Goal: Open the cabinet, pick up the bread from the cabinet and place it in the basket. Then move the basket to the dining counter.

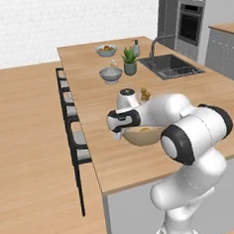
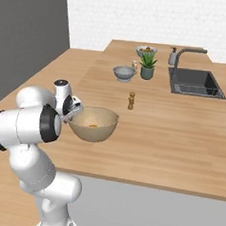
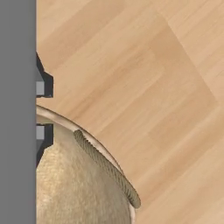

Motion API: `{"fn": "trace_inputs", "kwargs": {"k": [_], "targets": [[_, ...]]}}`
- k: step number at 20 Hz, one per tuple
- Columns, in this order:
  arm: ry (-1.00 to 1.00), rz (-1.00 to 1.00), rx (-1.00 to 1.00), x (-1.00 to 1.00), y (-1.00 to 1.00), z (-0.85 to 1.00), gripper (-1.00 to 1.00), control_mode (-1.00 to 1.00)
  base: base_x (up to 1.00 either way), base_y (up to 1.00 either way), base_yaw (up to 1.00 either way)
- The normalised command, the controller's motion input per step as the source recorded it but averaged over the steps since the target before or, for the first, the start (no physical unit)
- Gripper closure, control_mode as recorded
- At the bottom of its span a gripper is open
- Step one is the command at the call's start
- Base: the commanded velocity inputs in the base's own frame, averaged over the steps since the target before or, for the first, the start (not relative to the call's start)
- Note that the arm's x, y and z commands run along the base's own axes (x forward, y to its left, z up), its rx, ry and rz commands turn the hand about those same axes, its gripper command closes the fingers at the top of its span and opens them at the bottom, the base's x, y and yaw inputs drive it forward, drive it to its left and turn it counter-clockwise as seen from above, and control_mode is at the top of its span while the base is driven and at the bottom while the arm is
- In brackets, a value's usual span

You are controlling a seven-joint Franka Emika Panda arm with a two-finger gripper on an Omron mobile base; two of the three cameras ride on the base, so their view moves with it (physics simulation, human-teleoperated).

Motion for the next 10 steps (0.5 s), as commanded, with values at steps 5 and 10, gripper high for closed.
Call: {"fn": "trace_inputs", "kwargs": {"k": [5,10], "targets": [[0.0,0.0,0.03,0.1,0.04,-0.29,1.0,-1.0,0.0,0.0,0.0],[-0.09,0.0,0.0,-0.39,0.04,0.38,-1.0,-1.0,0.0,0.0,0.0]]}}
